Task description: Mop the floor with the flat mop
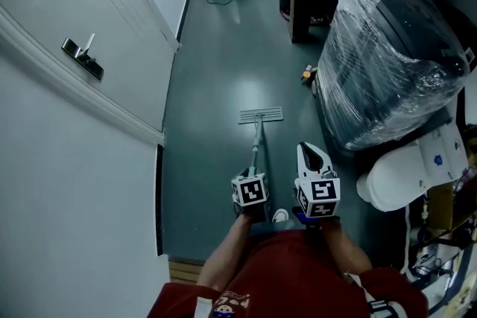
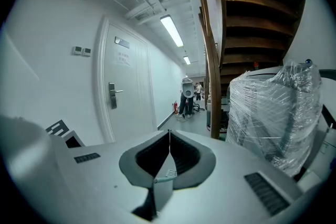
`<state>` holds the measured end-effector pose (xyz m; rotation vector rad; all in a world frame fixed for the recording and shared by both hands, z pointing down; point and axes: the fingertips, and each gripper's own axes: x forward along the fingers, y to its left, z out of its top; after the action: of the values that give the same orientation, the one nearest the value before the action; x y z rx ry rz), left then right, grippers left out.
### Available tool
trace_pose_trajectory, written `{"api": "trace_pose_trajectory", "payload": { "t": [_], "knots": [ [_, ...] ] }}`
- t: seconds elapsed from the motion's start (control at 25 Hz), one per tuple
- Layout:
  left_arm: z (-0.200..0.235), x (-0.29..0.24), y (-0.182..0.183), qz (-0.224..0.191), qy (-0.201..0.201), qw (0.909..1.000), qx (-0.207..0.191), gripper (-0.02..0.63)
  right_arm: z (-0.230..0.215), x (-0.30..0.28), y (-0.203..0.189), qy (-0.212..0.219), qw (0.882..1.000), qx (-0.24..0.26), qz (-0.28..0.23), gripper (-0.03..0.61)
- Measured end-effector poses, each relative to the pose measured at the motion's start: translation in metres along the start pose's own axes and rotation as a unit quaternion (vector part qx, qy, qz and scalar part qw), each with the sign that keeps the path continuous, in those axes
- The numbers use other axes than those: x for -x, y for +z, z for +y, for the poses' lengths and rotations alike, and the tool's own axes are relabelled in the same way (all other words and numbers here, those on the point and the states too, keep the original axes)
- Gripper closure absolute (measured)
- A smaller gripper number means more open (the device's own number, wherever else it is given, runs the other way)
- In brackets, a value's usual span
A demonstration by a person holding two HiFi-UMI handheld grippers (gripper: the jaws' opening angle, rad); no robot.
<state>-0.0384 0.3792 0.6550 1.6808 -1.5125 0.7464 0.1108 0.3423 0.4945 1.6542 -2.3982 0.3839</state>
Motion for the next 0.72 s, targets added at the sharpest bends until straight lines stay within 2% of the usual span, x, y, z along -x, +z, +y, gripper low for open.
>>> {"api": "trace_pose_trajectory", "payload": {
  "t": [0.12, 0.32, 0.4, 0.48, 0.6, 0.72],
  "knots": [
    [-0.001, 0.011, -0.004, 0.011, 0.013, 0.9998, -0.013, 0.486, -0.004, 0.008, 0.0, -0.006, 1.0, -0.006, -0.001, 0.56],
    [-0.008, 0.009, 0.004, 0.007, 0.005, 0.9997, -0.025, 0.486, -0.012, 0.01, -0.004, -0.018, 1.0, -0.019, 0.003, 0.56],
    [-0.009, 0.007, 0.013, 0.003, 0.009, 0.9994, -0.034, 0.485, -0.016, 0.008, -0.004, -0.021, 1.0, -0.021, 0.004, 0.56],
    [-0.014, -0.001, 0.022, -0.004, -0.005, 0.999, -0.045, 0.486, -0.017, 0.003, -0.005, -0.027, 0.999, -0.021, 0.008, 0.56],
    [-0.008, -0.011, 0.03, 0.005, -0.006, 0.9984, -0.056, 0.486, -0.016, -0.011, -0.004, -0.037, 0.999, -0.023, 0.014, 0.56],
    [0.003, -0.032, 0.058, -0.001, -0.007, 0.9986, -0.053, 0.486, -0.021, -0.037, 0.001, -0.044, 0.999, -0.015, 0.015, 0.56]
  ]
}}
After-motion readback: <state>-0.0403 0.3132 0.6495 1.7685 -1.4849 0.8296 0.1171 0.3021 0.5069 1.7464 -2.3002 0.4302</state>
